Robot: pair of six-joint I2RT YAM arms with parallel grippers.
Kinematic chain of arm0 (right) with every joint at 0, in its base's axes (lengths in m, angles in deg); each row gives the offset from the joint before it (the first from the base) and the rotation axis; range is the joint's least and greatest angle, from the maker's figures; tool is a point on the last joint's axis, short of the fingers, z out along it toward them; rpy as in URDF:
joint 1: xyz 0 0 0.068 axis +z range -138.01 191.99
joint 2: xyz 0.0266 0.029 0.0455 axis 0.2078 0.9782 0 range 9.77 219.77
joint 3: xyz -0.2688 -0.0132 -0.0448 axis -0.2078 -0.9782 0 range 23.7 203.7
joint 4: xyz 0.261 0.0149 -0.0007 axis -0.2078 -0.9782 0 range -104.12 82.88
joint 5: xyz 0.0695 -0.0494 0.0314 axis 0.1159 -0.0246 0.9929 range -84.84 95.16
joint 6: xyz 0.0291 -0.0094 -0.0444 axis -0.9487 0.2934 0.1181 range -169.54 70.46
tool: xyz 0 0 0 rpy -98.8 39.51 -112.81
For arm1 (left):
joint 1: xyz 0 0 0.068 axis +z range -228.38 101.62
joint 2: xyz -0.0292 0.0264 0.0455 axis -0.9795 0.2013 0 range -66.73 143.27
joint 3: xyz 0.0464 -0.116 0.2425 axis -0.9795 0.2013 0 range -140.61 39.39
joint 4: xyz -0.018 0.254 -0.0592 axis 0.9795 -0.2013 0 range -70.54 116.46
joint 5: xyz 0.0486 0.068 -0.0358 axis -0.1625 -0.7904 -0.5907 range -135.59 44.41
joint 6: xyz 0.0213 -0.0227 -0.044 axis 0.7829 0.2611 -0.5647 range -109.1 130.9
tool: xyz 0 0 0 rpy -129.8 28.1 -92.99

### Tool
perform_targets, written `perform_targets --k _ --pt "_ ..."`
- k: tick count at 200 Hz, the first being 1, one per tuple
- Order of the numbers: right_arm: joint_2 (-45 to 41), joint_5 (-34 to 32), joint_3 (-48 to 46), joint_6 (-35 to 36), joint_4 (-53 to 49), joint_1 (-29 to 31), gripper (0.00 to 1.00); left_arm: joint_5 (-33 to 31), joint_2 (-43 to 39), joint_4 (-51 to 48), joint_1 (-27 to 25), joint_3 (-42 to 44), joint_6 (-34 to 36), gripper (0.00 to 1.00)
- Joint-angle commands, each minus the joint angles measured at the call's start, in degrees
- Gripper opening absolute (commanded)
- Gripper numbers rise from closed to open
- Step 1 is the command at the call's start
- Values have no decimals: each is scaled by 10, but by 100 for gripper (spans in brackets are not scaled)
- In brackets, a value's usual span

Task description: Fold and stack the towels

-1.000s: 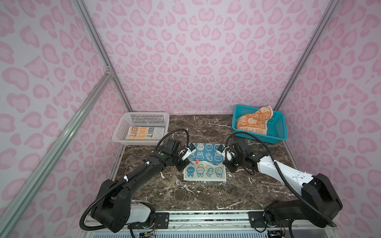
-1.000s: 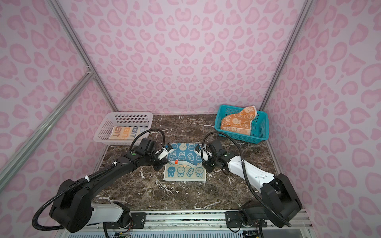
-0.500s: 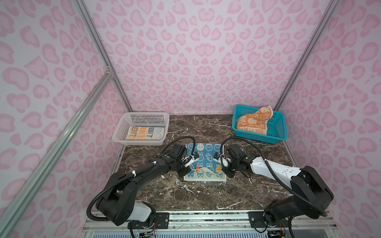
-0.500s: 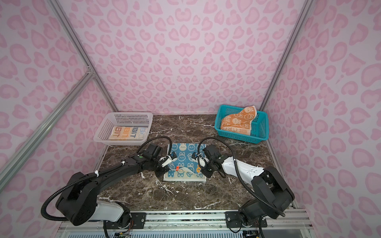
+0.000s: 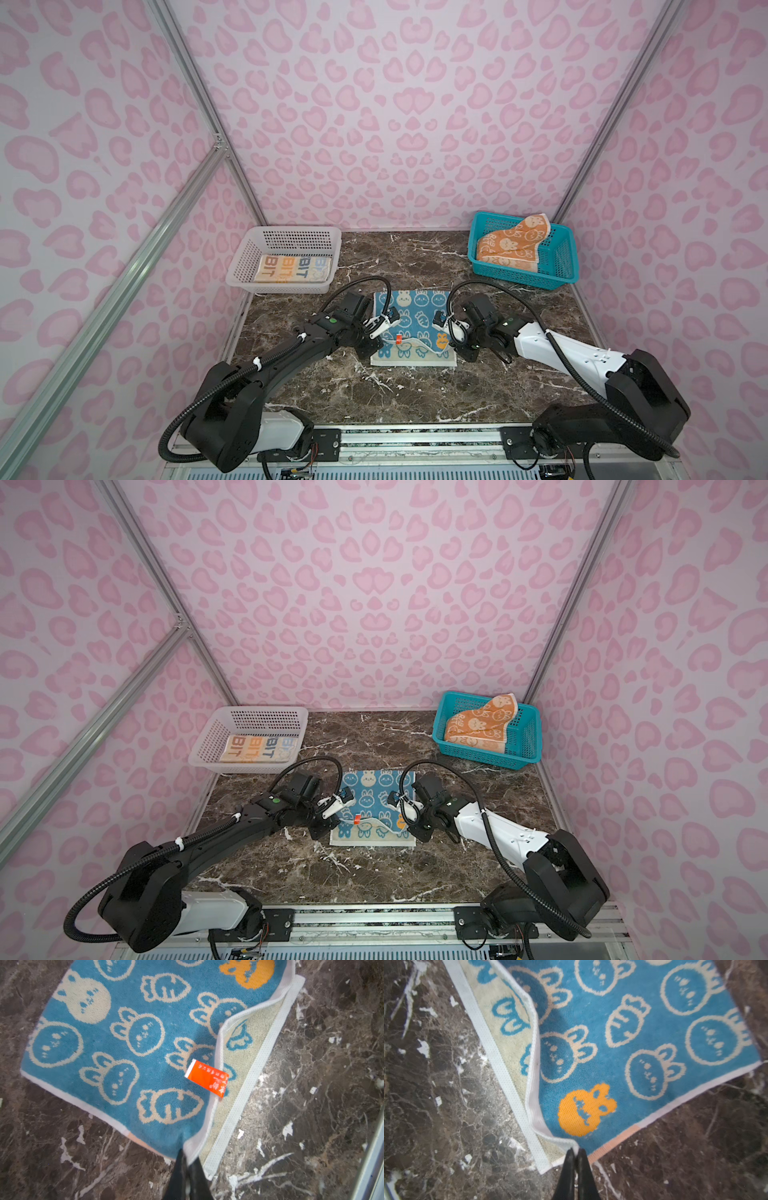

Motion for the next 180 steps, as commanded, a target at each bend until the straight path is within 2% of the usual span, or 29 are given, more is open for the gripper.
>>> perform_targets --k 1,42,95,149,180 --pt "5 -16 -9 0 -1 10 0 0 3 -5 -4 3 9 3" --pt "-1 -12 -11 10 2 11 0 5 -2 -5 -5 7 16 3" --pt "2 -8 -15 29 -24 20 0 -30 11 -31 -18 17 30 3" --pt "-56 -8 0 40 -31 20 0 -21 -47 -26 -18 -2 37 3" --pt "-63 -5 -16 39 -38 24 0 -17 -47 -12 -18 24 39 3"
